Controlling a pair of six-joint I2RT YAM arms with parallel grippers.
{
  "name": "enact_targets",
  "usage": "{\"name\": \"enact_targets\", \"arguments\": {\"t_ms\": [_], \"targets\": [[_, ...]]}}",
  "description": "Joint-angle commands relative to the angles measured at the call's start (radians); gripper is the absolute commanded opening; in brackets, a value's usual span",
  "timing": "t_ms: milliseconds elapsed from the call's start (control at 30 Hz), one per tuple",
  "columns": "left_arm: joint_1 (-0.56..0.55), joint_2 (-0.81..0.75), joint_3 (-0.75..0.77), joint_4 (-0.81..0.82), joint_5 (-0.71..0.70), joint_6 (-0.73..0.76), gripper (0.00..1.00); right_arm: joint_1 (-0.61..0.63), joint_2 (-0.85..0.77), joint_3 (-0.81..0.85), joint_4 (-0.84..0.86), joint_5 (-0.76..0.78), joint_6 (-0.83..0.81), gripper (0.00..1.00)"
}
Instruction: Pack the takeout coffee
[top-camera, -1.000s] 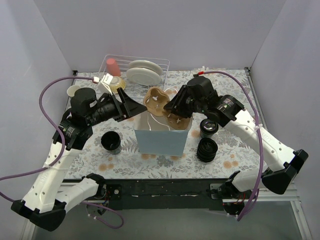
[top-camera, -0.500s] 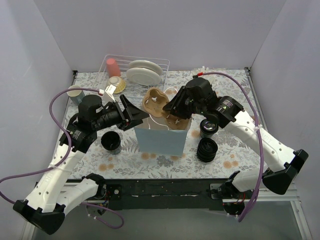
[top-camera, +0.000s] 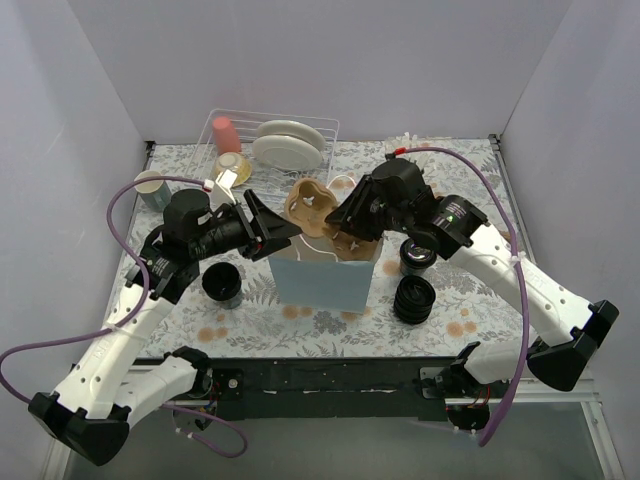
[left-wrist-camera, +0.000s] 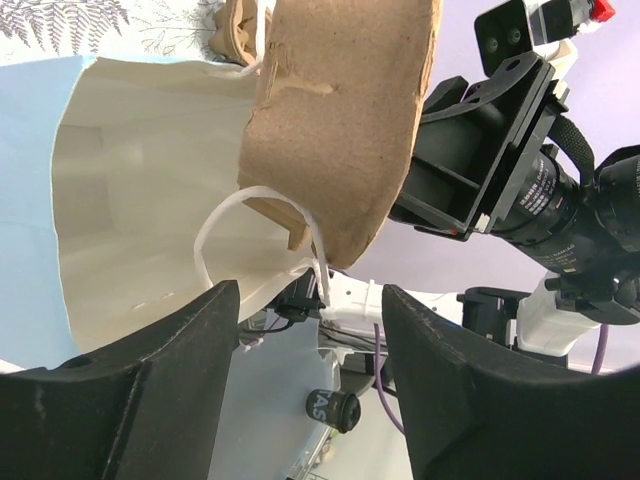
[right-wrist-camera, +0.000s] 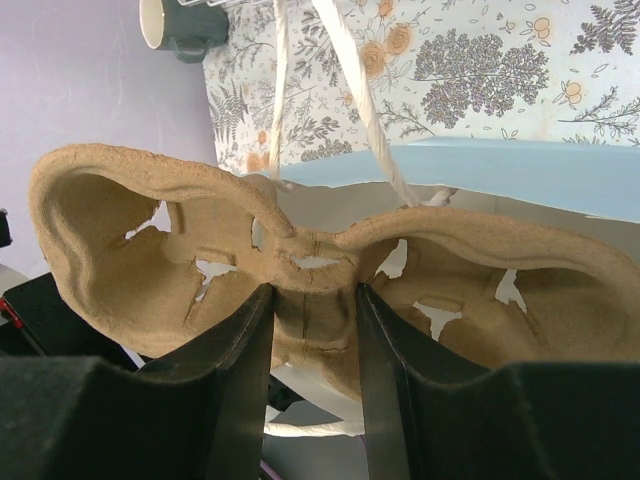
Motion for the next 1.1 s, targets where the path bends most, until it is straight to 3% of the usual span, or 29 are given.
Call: {"name": "enact_targets", "arguments": {"t_ms": [0,300,500,767,1000,1067], "targets": [[-0.005,0.010,0.018,-0.014,-0.003,0.024,0.57,0.012,-0.028,-0.011,-0.023,0.023,0.004,0.33],[-0.005,0.027,0.178,-0.225,-0.221,0.145,0.57,0.018,0.003,0.003,-0.109,0.029,-0.045,0.33],[-0.005,0.052,0.195,-0.340,-0.316,0.179,0.49,0.022,0.021,0.003,-0.120,0.015,-0.067,0.33],[-0.005,0.040,0.101,-0.248,-0.209,0.208,0.47,0.031,0.006,-0.020,-0.137,0.020,-0.083,0.33],[-0.005,0.069,0.069,-0.225,-0.213,0.238,0.47,0.035,0.012,-0.020,-0.135,0.014,-0.096,0.33],[-0.005,0.075,0.069,-0.219,-0.216,0.245,0.39,0.035,0.015,-0.019,-0.132,0.015,-0.099,0.33]]}}
